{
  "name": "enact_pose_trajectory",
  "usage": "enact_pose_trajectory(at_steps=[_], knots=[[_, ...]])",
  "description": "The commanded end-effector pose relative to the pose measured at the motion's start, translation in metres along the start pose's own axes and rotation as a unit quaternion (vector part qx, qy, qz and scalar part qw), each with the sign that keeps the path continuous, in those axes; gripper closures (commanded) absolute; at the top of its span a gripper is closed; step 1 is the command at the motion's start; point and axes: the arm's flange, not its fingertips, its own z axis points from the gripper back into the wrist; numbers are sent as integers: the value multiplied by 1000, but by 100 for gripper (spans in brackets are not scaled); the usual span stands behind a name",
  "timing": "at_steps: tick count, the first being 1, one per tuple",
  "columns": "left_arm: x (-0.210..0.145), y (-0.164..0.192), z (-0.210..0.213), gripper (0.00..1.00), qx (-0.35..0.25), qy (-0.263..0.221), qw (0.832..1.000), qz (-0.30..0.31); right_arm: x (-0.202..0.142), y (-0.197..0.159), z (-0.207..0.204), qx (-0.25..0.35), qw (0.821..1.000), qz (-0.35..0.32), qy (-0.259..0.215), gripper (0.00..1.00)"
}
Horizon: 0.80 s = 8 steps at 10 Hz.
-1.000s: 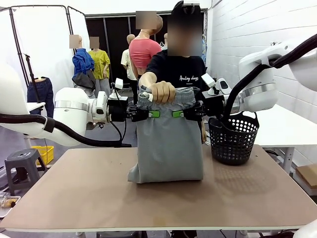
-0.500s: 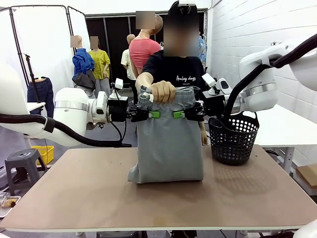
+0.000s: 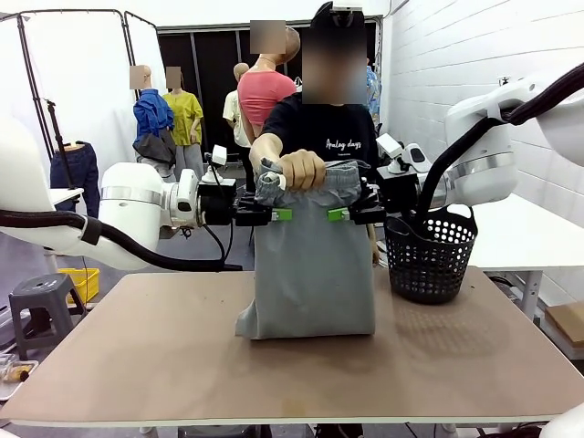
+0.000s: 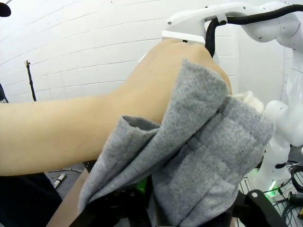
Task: Fold the training pants.
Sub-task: Release the ends of the Training pants and then grab the overlapped ends.
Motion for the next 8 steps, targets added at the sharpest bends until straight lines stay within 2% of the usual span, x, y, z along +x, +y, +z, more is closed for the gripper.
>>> enact_pose_trajectory(at_steps=[1,7,8], knots=[[0,-9,1,0,4,-24,1000,-3,2,-4,1,3,1000,-14,8,0],[0,-18,6,0,7,-26,1000,0,3,-2,-4,0,1000,-21,16,0],[-3,-20,7,0,16,-17,1000,-12,3,-2,-1,-14,1000,-8,21,9]])
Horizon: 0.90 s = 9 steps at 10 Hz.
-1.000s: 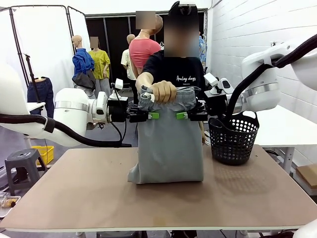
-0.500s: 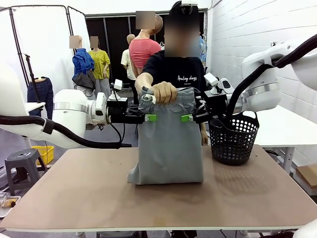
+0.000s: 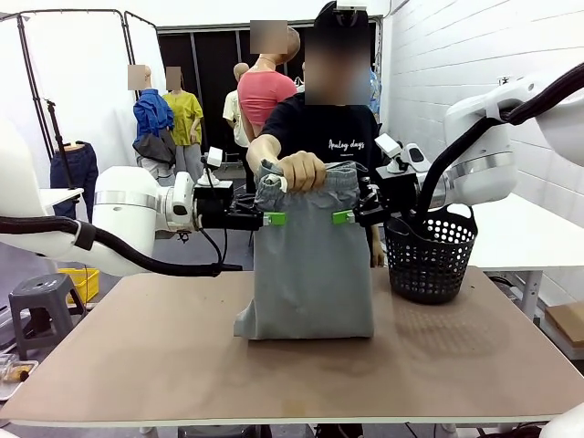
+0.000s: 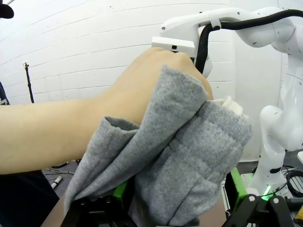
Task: Fold the training pants.
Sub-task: Release the ends of the Training pants and then grab the overlapped ends.
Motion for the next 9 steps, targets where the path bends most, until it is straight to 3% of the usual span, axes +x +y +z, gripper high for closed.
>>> enact_pose_trajectory(at_steps=[1,9], knots=[[-3,-8,7,0,34,5,999,-15,0,1,4,-13,1000,-9,18,9],[1,-23,38,0,110,-2,993,-36,-13,6,33,-108,994,-5,-7,9]])
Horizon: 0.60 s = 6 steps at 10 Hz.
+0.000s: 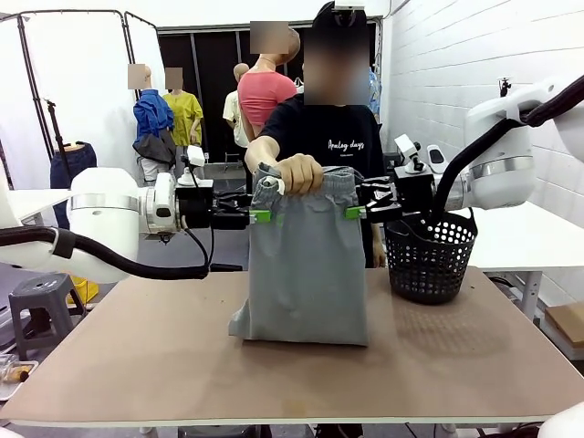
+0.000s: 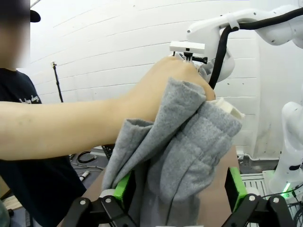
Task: Fold the training pants.
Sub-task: Release the ends of the Training pants and then grab the overlapped ends.
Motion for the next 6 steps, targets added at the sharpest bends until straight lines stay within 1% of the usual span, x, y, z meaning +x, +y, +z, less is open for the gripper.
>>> enact_pose_trajectory(at_steps=[1,6], knots=[[-4,-9,9,0,46,-6,999,-19,-6,6,-4,-37,999,4,-13,9],[-10,-11,19,0,110,18,993,-29,-11,4,3,-39,999,-8,-17,9]])
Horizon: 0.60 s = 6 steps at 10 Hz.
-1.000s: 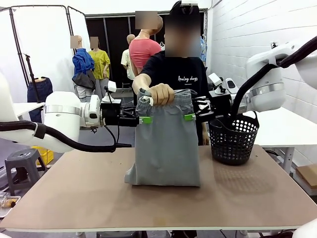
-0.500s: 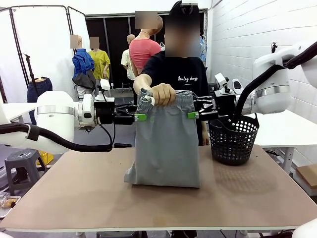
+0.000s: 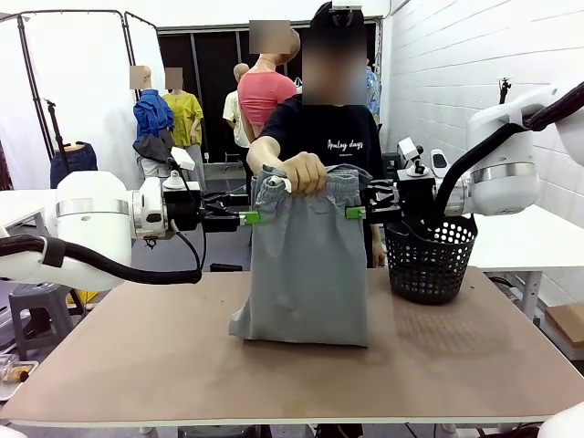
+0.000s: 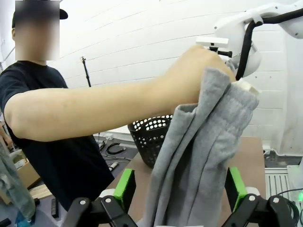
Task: Fold the training pants.
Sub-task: Release the ends of the Training pants and then grab the overlapped ends.
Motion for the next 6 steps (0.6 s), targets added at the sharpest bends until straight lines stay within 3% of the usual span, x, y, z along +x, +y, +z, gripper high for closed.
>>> enact_pose_trajectory(at_steps=[1,3,6], knots=[[-6,-9,-2,0,31,-4,999,-8,-5,2,2,-12,1000,4,-12,9],[-3,-9,-1,0,35,1,999,-12,-10,1,3,-1,1000,-6,-21,9],[-2,-1,-12,0,-19,-2,1000,0,-9,-1,11,33,999,-18,-10,9]])
